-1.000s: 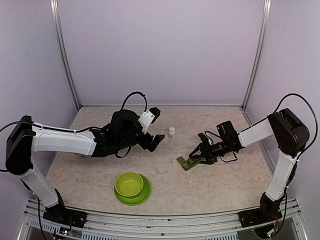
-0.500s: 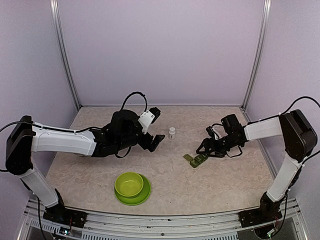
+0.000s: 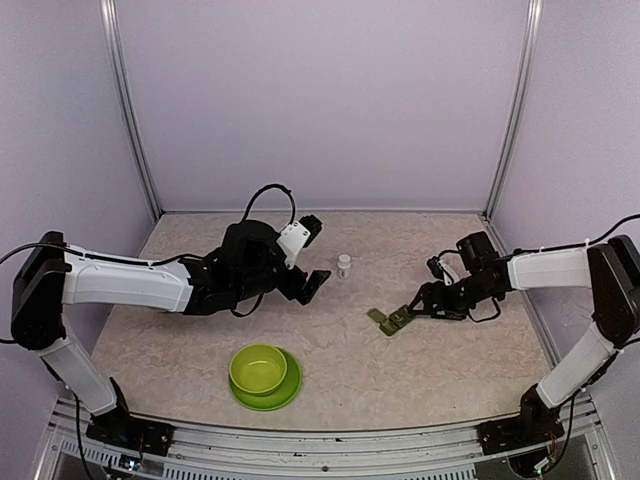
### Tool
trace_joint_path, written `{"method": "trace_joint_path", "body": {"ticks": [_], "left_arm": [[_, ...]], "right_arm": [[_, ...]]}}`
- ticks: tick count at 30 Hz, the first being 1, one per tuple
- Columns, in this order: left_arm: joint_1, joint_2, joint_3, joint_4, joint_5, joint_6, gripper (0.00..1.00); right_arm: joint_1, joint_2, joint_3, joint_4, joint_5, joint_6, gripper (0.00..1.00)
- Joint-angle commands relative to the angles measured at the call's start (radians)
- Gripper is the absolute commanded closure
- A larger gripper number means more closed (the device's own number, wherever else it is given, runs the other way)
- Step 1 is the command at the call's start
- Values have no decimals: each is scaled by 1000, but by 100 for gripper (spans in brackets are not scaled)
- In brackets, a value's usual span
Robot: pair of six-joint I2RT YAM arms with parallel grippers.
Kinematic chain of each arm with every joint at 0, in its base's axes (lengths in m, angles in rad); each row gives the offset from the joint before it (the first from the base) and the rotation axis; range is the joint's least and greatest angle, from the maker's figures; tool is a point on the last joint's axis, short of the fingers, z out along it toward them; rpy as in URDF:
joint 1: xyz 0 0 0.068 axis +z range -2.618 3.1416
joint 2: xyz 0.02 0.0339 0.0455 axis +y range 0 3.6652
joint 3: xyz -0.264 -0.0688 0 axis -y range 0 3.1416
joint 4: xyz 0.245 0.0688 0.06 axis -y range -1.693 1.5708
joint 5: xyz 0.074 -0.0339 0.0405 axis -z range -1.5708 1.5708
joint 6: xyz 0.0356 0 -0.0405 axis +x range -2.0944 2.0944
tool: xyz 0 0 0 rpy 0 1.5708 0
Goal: Sort the pills into containers
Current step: Place the pill container at the center of the board, then adjust the pill container at the center of the board.
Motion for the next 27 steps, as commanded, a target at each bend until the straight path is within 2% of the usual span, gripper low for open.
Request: {"method": "trace_joint_path", "body": {"ticks": [1, 9, 27], "left_arm": [[-9, -5, 6, 23, -23, -27, 1], [-3, 28, 66, -15, -77, -54, 1], [23, 21, 78, -39, -86, -87, 1]], "right_arm": [[4, -41, -66, -3, -62, -10, 16], [41, -17, -126, 114, -127, 42, 18], [92, 210, -5, 253, -180, 129, 22]]}}
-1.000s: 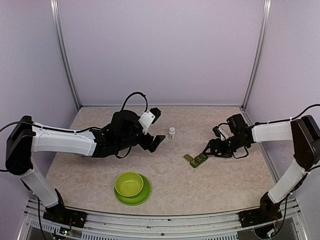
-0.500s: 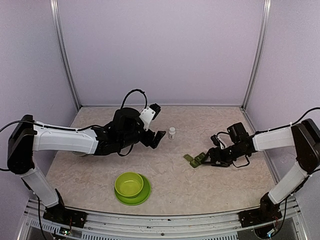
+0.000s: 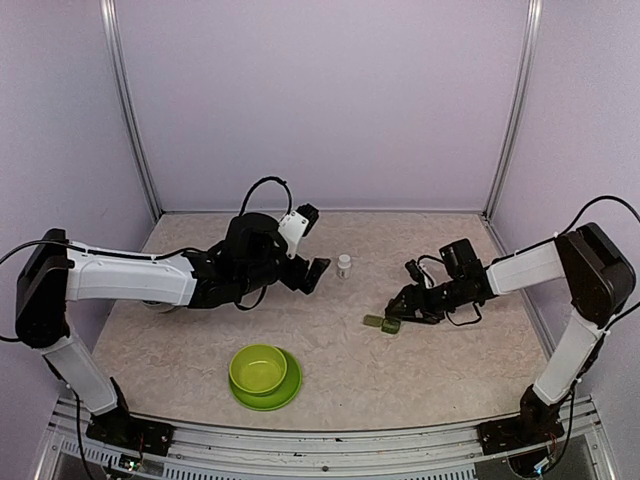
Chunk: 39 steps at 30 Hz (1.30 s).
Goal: Sort the pills into containers
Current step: Adjust the pill container at the center of the board.
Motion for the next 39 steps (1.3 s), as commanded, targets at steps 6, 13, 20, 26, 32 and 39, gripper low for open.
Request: {"method": "trace_joint_path", "body": {"ticks": [6, 13, 20, 26, 32, 39], "left_arm": [[40, 31, 78, -55, -29, -26, 1], [91, 97, 151, -80, 14, -30, 1], [112, 185, 240, -104, 62, -38, 1], [112, 216, 262, -110, 94, -42, 1], [115, 272, 325, -165, 144, -8, 1], [118, 403, 486, -255, 231, 10, 1]], "right_arm": [[59, 84, 37, -2, 0, 60, 23], [90, 79, 29, 11, 1, 78, 23], [92, 140, 100, -3, 10, 67, 23], [92, 189, 178, -18, 5, 60, 22], [91, 176, 206, -50, 37, 37, 21], [62, 85, 184, -94, 112, 16, 13]]}}
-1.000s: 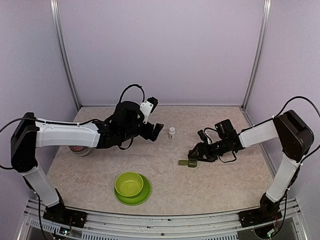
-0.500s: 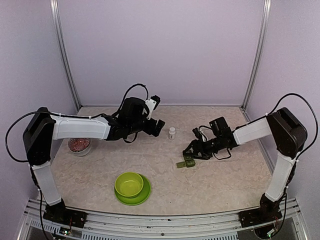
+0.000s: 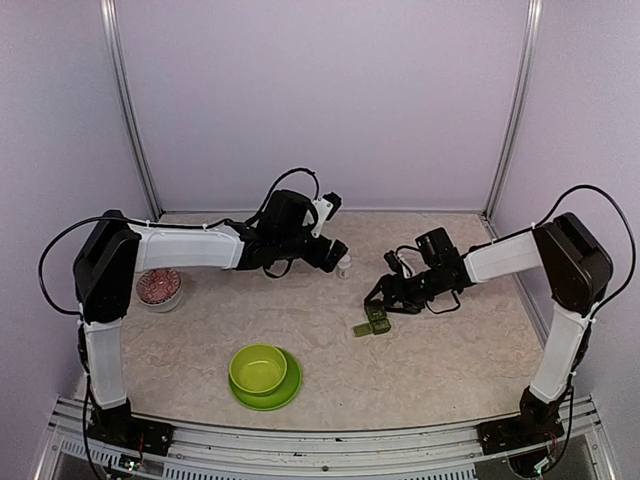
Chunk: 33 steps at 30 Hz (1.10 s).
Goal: Sort the pills into containers
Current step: Adjust the pill container at the center of the board, then pick up the pill bottle from the center of the board.
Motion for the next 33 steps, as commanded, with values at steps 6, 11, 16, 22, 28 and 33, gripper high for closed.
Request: {"method": "trace_joint_path", "body": {"ticks": [6, 11, 16, 22, 28, 33], "left_arm": [[11, 165, 196, -116, 120, 40, 7], [23, 245, 278, -145, 159, 44, 14], [47, 303, 325, -140, 209, 25, 22], [74, 366, 385, -134, 274, -1, 24], [76, 408, 415, -136, 281, 1, 38], [76, 419, 416, -132, 292, -4, 46]], "right_arm": [[-28, -225, -111, -109, 243, -70, 0], [-37, -321, -170, -142, 305, -72, 0], [-39, -426, -219, -148, 321, -48, 0], [-39, -545, -253, -177, 345, -34, 0], [-39, -624, -265, -212, 370, -34, 0], [-39, -649, -279, -210, 377, -13, 0]]}}
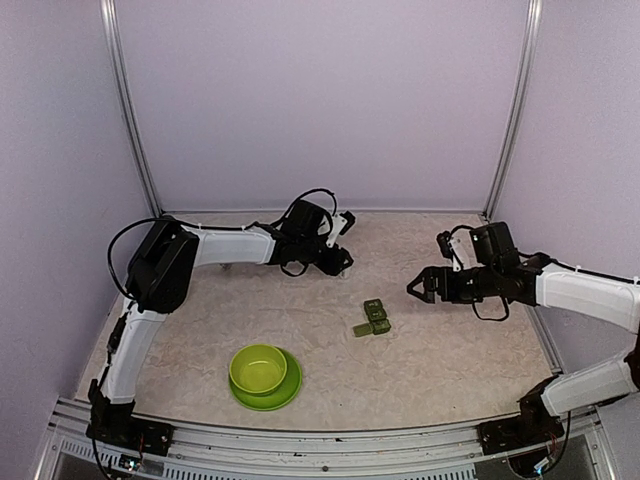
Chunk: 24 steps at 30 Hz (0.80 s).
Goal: Sort the pills into containers
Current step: Pick up the pill bottle from the center of the board.
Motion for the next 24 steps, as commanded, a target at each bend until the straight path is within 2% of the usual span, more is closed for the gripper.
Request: {"method": "trace_joint_path", "body": {"ticks": [1, 4, 8, 18, 24], "left_arm": [[-2, 28, 31, 8, 26, -6, 49], [-2, 26, 27, 14, 28, -6, 55], [-2, 24, 25, 25, 42, -6, 58], [-3, 27, 31, 31, 71, -4, 79], [-3, 19, 27, 22, 71, -5, 83]], "right_arm": [[-7, -23, -26, -21, 25, 34, 0], [-7, -18, -28, -19, 20, 36, 0], [-7, -14, -36, -10, 17, 37, 0], [-7, -21, -59, 2, 9, 42, 0], [-6, -26, -60, 4, 6, 42, 0]]}}
